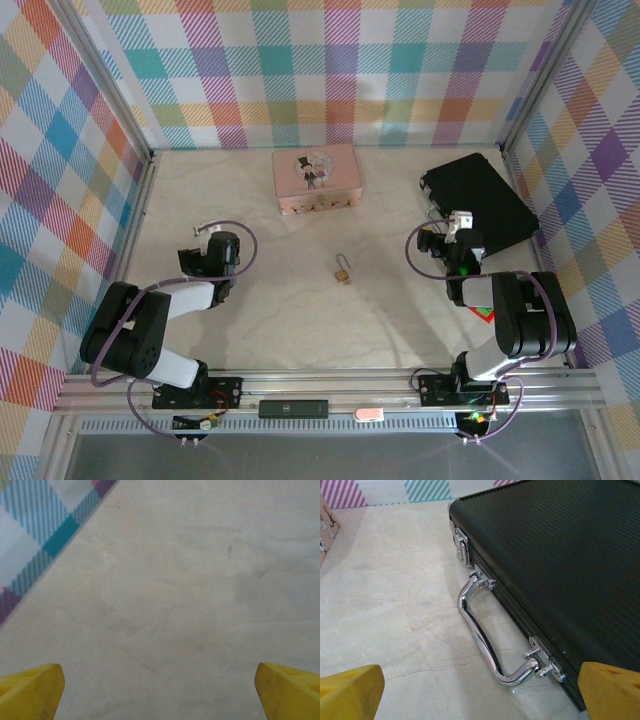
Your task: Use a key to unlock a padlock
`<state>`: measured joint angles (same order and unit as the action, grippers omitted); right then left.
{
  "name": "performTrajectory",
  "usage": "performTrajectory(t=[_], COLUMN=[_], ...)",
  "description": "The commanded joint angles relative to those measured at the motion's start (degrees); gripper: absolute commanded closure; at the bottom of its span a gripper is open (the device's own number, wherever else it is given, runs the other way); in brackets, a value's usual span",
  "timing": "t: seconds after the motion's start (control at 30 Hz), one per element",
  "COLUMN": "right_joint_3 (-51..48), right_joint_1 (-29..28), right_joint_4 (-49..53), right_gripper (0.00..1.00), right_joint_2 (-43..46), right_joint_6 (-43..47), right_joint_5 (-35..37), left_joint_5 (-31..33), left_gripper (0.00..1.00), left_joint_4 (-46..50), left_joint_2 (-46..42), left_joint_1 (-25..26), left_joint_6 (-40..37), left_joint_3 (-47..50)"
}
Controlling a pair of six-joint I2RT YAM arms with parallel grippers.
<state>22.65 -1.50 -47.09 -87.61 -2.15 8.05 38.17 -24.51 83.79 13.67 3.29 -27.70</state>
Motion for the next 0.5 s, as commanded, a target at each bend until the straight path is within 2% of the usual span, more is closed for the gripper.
performTrajectory(t=[0.0,0.1,0.17,0.2,0.23,0.3,0.37,0.4,0.43,0.47], right_joint_3=[-0.2,-0.1,-0.1,-0.1,-0.1,0.0,0.0,0.0,0.0,0.0], right_joint_1=[0.1,0.1,0.1,0.1,0.1,0.1,0.1,0.1,0.1,0.1], right_joint_4=[-2.1,-2.0,-1.9,-2.0,-2.0,-2.0,-1.9,-2.0,-2.0,-1.9], right_gripper=[0.01,0.01,0.01,0.01,0.01,0.01,0.01,0.01,0.01,0.01], right_joint_2=[-0.2,-0.2,-0.2,-0.2,-0.1,-0.1,-0.2,-0.2,-0.2,-0.2], right_joint_6=[-0.4,-0.3,-0.4,-0.3,-0.3,-0.2,-0.2,-0.1,-0.2,-0.1], right_joint_5=[-0.7,-0.8,-1.0,-0.9,-0.9,-1.4,-1.4,-1.4,-1.5,-1.5], left_joint_5=[-9.9,-15.8,-17.0,-19.3,-20.5,-20.9,-19.4,-20.1,-20.5,-20.3], left_gripper=[0.03,0.04,0.03,0.03,0.03,0.04,0.00,0.00,0.00,0.00], left_joint_4=[-9.5,-13.4,-27.2,-29.4,-24.3,-25.6,-32.7,-27.1,-25.7,-28.9], left_joint_2=[0.0,-1.8,2.1,3.4,2.2,3.8,7.5,5.7,6.3,7.2], left_joint_1=[-3.0,-5.1,-6.8,-7.8,-7.8,-7.9,-7.5,-7.3,-7.2,-7.2], left_joint_6=[-2.9,-3.1,-2.3,-2.6,-2.4,-2.7,-3.5,-3.2,-3.3,-3.8], left_joint_3=[-0.7,2.1,6.8,7.4,6.3,6.2,7.2,6.1,5.2,5.7])
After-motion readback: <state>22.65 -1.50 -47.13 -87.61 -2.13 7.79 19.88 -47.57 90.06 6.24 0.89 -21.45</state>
